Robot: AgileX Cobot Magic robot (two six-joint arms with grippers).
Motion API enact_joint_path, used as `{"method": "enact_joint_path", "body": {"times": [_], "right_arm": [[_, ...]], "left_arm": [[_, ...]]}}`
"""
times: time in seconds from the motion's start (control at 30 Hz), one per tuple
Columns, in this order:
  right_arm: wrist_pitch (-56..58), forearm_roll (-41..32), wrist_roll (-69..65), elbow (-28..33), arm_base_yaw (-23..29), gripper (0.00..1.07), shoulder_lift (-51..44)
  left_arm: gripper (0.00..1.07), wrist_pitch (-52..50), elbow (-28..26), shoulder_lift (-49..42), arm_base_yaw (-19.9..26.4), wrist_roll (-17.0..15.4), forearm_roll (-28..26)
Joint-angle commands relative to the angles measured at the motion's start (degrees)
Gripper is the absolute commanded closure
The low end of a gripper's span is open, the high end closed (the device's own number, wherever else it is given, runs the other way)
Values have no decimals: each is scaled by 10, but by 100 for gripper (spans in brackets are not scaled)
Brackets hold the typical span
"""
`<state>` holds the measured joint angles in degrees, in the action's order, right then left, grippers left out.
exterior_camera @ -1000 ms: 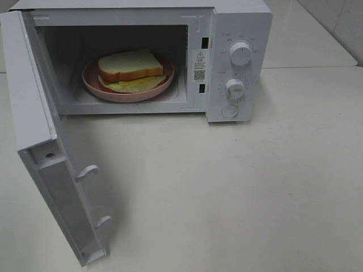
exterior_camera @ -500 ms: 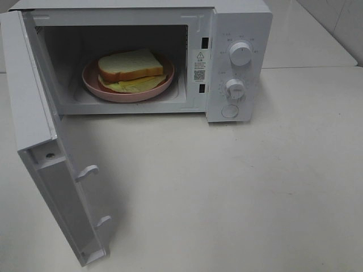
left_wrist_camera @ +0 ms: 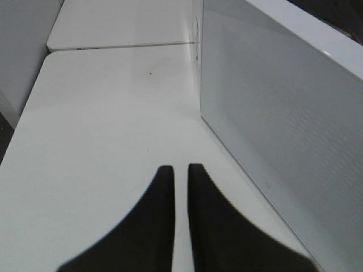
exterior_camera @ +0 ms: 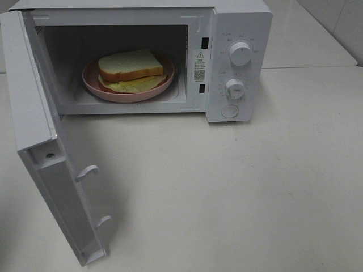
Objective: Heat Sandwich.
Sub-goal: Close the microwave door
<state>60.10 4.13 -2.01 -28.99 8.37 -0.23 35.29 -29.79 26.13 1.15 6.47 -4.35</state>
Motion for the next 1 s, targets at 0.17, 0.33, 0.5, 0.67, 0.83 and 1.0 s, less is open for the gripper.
{"method": "enact_joint_path", "body": {"times": [0.17,0.33,0.5,0.67,0.83,1.0], "right_arm": [[-7,-1,-5,1,-4,32,-15],[-7,-1,-5,1,-4,32,-15],[-7,-1,-5,1,-4,32,-15],[-7,-1,-5,1,-4,32,-15],[-7,-1,-5,1,-4,32,-15],[-7,-1,-4,1,-4,32,-15]], "left_arm": [[107,-203,63,79,0,-2,2],[107,-341,104,137,0,1,2],[107,-474,125,209,0,1,2],[107,-624,125,320,-1,-3,7],[107,-726,125,403,-1,-23,72],[107,-772,124,469,-1,-65,139]]}}
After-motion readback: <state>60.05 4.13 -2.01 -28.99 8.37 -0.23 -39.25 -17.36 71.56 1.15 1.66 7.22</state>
